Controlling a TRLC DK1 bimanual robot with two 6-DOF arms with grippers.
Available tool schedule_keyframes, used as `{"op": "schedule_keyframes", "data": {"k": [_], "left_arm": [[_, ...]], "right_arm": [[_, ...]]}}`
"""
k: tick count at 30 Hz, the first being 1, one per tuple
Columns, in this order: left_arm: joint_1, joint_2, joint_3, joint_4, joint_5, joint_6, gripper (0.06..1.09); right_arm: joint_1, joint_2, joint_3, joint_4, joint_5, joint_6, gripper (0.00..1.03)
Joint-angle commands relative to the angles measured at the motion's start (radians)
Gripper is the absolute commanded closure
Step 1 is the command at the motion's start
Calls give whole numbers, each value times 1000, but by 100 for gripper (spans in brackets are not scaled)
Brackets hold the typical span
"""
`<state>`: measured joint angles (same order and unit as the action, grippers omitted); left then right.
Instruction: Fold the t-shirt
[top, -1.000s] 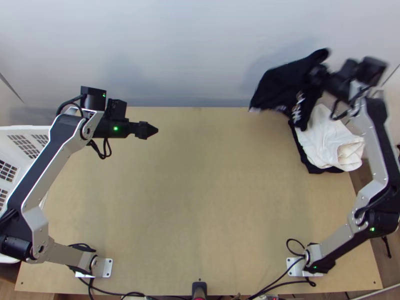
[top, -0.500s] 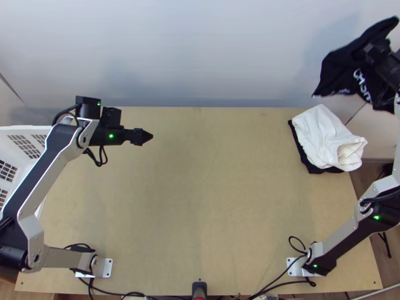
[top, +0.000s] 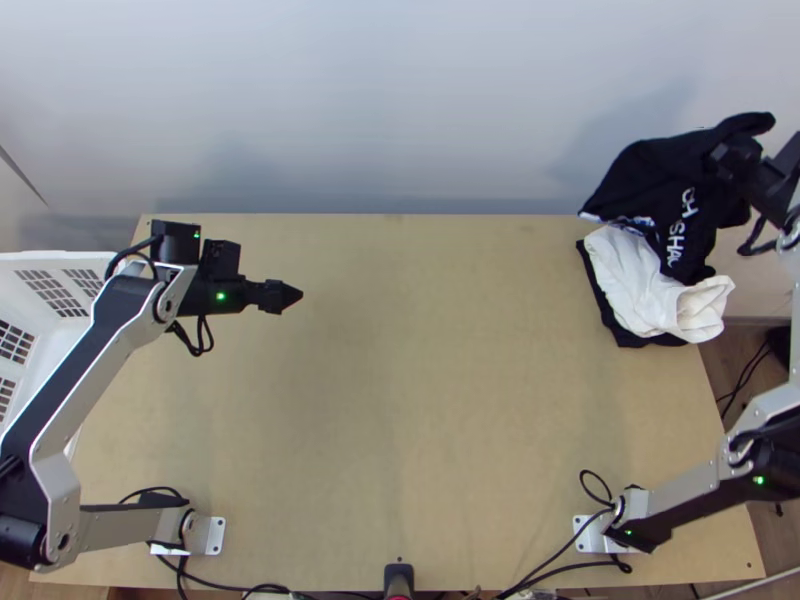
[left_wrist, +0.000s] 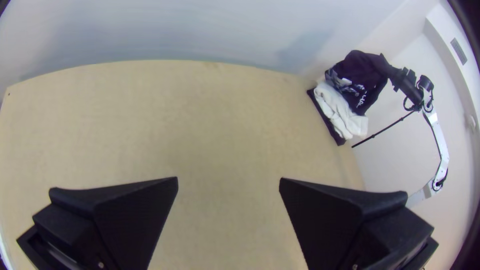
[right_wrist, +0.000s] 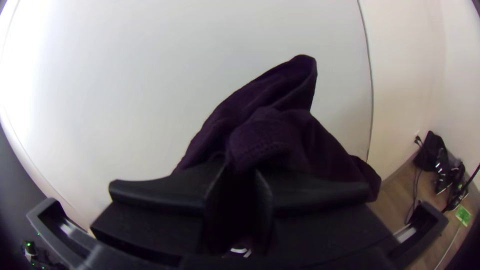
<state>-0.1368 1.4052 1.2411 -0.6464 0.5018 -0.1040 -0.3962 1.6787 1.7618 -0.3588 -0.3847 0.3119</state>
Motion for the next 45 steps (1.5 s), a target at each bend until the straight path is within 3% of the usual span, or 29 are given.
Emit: {"op": "schedule_keyframes", "data": {"k": [1,7,13,17,23,45], "left_arm": [[8,-29,-52,11,0,6,10],[9,-37,-63,14,0,7,10],[11,-74,-131,45,0,-10,10],[14,-103,-184,54,0,-6,10],[23,-146,-236,54,0,-6,10],[36,-249,-333,54,0,-53,10]], "right_arm": [[-50,-83,-170,89,0,-39,100],[-58,-139,-214,77,-2,-119,100],[-92,-175,-533,175,0,-270,100],[-119,-146,-711,276,0,-318,100],[-171,-22,-763,316,1,-375,100],[-225,15,-837,366,-2,-402,98]]}}
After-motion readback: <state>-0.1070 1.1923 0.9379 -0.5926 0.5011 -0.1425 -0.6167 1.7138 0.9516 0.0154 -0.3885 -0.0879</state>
